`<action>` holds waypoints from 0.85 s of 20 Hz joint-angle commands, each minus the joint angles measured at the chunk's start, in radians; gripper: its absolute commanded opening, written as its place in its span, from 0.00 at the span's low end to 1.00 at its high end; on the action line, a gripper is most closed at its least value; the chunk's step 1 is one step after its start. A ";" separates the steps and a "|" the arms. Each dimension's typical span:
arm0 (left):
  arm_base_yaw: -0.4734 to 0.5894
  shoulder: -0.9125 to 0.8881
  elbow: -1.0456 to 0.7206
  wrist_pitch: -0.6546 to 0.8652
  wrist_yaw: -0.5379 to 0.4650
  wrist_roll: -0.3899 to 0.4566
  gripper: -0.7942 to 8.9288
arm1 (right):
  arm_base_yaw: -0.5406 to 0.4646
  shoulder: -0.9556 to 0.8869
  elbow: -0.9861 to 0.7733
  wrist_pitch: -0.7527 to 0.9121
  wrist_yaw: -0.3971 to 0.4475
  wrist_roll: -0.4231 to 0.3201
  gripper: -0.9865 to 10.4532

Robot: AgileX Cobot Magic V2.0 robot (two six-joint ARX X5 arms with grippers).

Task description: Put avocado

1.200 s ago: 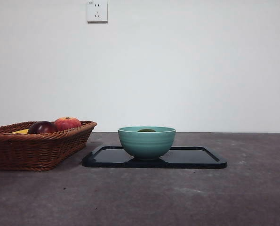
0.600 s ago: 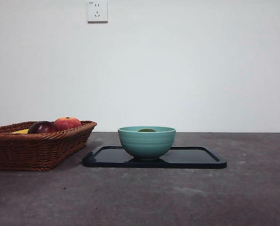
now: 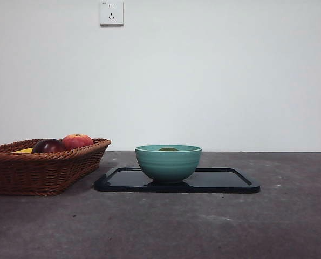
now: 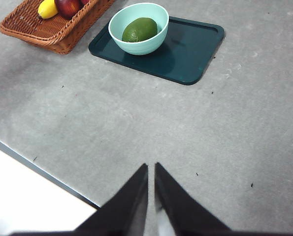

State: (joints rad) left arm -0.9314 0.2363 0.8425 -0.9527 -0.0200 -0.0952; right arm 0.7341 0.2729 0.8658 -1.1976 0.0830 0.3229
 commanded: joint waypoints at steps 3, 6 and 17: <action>0.219 0.003 0.001 0.007 0.000 0.011 0.10 | 0.010 0.002 0.006 0.009 0.003 0.010 0.10; 0.478 0.002 -0.035 0.060 0.000 0.145 0.10 | 0.010 0.002 0.006 0.009 0.003 0.010 0.10; 0.846 -0.069 -0.672 0.830 0.006 0.081 0.10 | 0.010 0.002 0.006 0.009 0.003 0.010 0.10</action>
State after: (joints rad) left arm -0.0860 0.1677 0.1730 -0.1474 -0.0196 0.0128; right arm 0.7341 0.2729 0.8658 -1.1973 0.0830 0.3229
